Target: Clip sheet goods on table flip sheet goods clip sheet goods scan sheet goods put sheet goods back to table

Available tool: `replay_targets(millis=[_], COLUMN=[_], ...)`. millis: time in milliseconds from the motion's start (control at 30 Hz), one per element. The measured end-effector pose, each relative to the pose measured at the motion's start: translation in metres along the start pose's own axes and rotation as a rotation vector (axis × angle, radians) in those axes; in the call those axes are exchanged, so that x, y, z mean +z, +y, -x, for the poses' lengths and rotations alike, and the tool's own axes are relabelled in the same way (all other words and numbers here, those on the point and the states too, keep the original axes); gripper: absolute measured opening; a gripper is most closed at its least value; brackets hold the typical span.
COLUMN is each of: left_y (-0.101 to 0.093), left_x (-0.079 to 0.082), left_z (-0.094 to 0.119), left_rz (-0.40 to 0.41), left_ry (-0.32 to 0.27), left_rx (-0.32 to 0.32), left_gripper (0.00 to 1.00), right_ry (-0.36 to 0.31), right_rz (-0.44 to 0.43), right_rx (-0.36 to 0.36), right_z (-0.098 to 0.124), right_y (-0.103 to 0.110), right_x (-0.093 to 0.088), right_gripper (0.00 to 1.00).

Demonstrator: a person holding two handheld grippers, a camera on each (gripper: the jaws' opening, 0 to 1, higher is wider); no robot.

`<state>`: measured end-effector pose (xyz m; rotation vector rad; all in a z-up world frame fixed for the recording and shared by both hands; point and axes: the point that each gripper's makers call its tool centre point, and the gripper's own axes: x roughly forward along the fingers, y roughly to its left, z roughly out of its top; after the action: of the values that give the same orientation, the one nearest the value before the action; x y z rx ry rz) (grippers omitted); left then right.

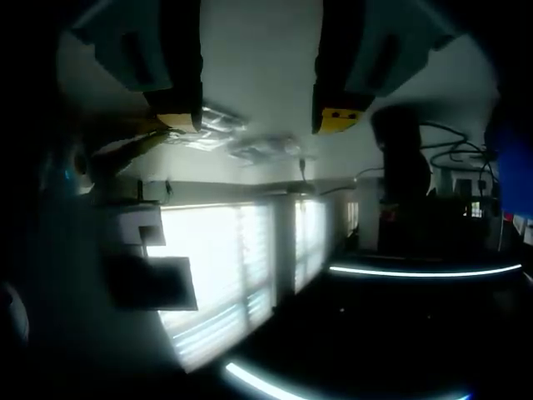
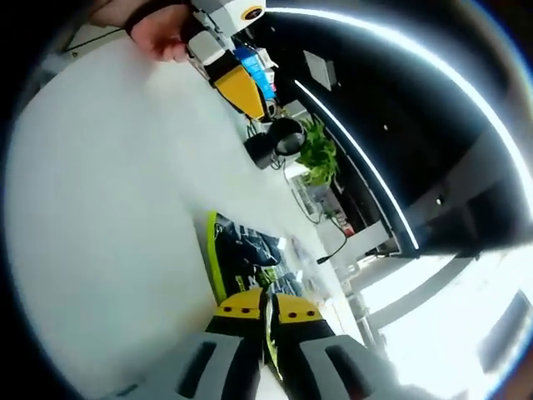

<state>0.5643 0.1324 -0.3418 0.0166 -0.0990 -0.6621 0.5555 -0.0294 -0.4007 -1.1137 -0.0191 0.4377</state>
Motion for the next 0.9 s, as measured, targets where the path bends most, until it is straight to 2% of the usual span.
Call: replay_targets(millis=[267, 333, 467, 533, 667, 800, 900], left_y=[0.000, 0.000, 0.000, 0.000, 0.000, 0.000, 0.000], left_x=[0.000, 0.000, 0.000, 0.000, 0.000, 0.000, 0.000], left_z=[0.000, 0.000, 0.000, 0.000, 0.000, 0.000, 0.000], left_rz=[0.000, 0.000, 0.000, 0.000, 0.000, 0.000, 0.000], left_ry=[-0.001, -0.001, 0.000, 0.000, 0.001, 0.001, 0.000], left_rx=[-0.001, -0.001, 0.000, 0.001, 0.000, 0.000, 0.000], left_gripper=[0.46, 0.46, 0.46, 0.46, 0.46, 0.46, 0.46], right_ry=[0.000, 0.016, -0.001, -0.015, -0.047, -0.062, -0.082], right_rz=[-0.018, -0.080, -0.056, -0.096, -0.215, -0.368, -0.444], right_rx=[0.012, 0.024, 0.018, 0.005, -0.052, -0.068, -0.077], right_z=[0.000, 0.001, 0.002, 0.004, 0.009, 0.012, 0.013], right_y=[0.001, 0.001, -0.002, -0.007, -0.033, -0.057, -0.072], right_x=[0.000, -0.002, -0.001, 0.000, 0.002, 0.000, 0.000], right_gripper=[0.00, 0.00, 0.00, 0.00, 0.00, 0.00, 0.00])
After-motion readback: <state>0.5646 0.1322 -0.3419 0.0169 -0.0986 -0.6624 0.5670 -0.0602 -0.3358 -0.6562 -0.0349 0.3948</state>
